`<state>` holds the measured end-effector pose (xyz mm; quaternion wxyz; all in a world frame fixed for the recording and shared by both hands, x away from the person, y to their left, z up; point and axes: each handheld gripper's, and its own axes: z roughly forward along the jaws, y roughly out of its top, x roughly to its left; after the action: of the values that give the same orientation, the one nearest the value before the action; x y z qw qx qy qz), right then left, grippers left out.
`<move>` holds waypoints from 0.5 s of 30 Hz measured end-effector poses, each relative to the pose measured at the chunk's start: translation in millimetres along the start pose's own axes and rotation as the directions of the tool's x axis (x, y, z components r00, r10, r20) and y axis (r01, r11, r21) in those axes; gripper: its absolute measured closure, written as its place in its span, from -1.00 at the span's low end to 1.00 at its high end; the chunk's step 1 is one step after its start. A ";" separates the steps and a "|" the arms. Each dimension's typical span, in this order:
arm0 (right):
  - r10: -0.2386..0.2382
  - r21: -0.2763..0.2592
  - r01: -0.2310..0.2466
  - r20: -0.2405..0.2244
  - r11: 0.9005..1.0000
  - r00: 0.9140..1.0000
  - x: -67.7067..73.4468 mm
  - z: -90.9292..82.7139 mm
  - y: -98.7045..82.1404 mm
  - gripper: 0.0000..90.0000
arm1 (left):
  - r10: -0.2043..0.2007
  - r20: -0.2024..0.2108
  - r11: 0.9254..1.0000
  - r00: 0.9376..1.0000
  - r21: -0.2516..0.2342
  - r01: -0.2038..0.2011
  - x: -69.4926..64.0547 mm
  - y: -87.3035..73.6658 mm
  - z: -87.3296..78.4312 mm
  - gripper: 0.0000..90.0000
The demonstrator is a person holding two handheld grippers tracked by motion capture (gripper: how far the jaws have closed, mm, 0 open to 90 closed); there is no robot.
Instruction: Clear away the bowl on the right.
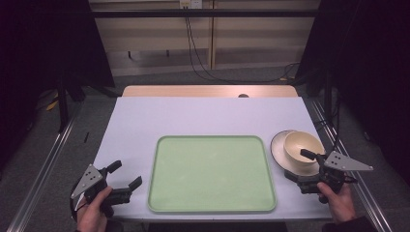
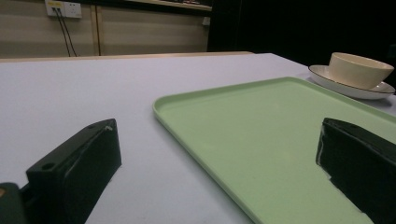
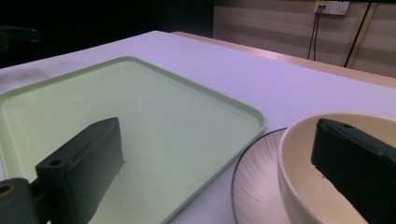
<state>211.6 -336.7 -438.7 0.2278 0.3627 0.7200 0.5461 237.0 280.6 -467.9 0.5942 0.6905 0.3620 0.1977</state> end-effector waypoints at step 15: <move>-0.009 0.033 0.010 -0.017 0.999 1.000 1.1 2.3 -0.4 -0.95 | 0.012 -0.006 1.000 1.000 0.004 -0.012 0.4 0.1 -0.5 -1.00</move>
<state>212.5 -334.4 -439.7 0.2184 0.3584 0.7326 0.5359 237.0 281.2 -467.7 0.5906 0.6931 0.3601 0.2026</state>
